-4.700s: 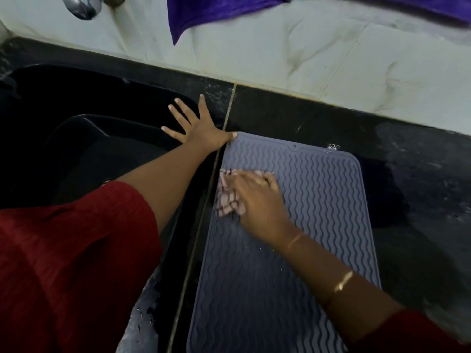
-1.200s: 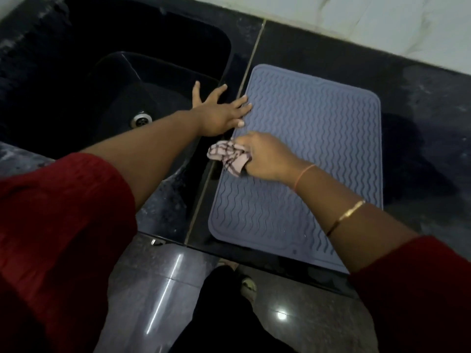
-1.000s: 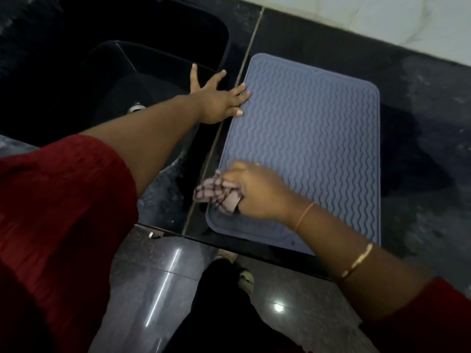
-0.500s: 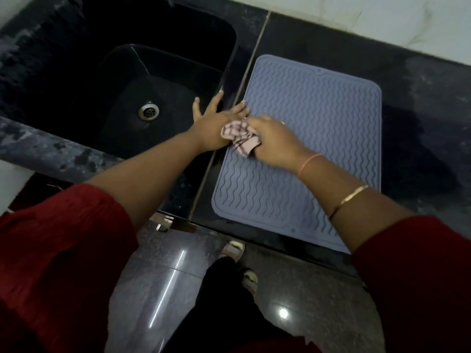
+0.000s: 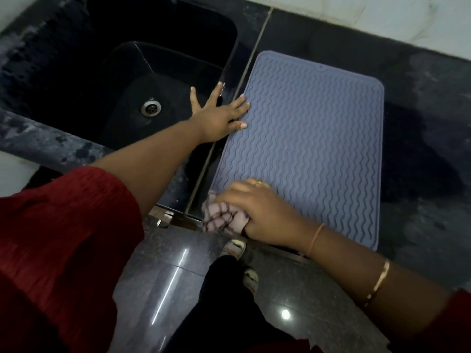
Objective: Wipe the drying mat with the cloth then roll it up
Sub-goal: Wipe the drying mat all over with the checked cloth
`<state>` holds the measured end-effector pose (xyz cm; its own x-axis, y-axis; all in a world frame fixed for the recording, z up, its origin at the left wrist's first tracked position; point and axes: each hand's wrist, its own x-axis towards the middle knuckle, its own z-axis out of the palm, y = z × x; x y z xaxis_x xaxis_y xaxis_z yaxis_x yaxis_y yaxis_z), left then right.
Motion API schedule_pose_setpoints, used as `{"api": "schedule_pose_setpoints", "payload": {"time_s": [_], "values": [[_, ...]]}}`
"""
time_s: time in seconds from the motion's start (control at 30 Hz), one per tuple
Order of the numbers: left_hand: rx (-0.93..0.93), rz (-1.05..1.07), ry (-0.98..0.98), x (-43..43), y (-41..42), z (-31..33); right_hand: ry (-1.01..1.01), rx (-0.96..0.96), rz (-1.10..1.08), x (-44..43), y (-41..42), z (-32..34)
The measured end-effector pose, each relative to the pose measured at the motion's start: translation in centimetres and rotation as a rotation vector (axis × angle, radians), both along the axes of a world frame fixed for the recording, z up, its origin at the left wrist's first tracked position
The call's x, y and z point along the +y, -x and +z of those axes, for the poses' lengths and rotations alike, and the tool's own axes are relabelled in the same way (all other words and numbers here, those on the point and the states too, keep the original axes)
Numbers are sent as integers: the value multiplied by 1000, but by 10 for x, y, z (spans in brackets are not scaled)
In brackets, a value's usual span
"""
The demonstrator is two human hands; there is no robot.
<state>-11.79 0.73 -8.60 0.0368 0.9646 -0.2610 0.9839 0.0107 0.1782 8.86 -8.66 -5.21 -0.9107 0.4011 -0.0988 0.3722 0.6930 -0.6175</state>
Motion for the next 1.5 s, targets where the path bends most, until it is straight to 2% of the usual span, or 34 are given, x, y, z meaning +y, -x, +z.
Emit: {"api": "schedule_pose_setpoints", "payload": {"time_s": [0.03,0.1,0.13,0.2,0.27,0.47,0.7,0.77,0.87,0.93,1.0,1.07,1.13,1.2,1.27,1.33,1.37,1.5], "values": [[-16,7,2,0,-1,-1,40,59,-43,11,2,5],[-96,56,8,-1,-2,-2,-50,138,-215,45,9,10],[-130,79,11,-1,-2,-3,-139,126,-289,63,14,11],[-61,43,0,-2,-2,-3,-230,-9,-359,85,23,8],[1,20,-14,-3,-2,-3,-221,-91,-328,81,28,-1],[-23,35,-20,-3,-1,-3,-195,-71,-174,24,17,-8],[-60,50,-1,-1,-1,-3,98,-32,-60,-2,0,3],[-88,58,-11,2,0,-5,164,87,-210,24,1,9],[-95,76,-60,6,0,-5,44,236,-497,88,8,16],[-111,71,-135,13,2,1,-94,168,-620,133,12,19],[-131,61,-171,19,4,8,-144,85,-650,157,17,14],[-124,52,-144,28,6,15,-177,-5,-596,153,24,3],[-91,34,-92,39,8,21,-333,-89,-560,130,29,-11],[-40,1,-11,49,9,27,-401,-99,-536,109,25,-16],[12,-37,86,62,9,34,-311,-54,-457,107,16,-12],[89,-82,175,77,7,42,-60,83,-468,126,13,0],[128,-105,209,84,5,45,2,158,-517,142,14,7],[311,-187,297,113,-5,52,-146,169,-738,220,27,18]]}}
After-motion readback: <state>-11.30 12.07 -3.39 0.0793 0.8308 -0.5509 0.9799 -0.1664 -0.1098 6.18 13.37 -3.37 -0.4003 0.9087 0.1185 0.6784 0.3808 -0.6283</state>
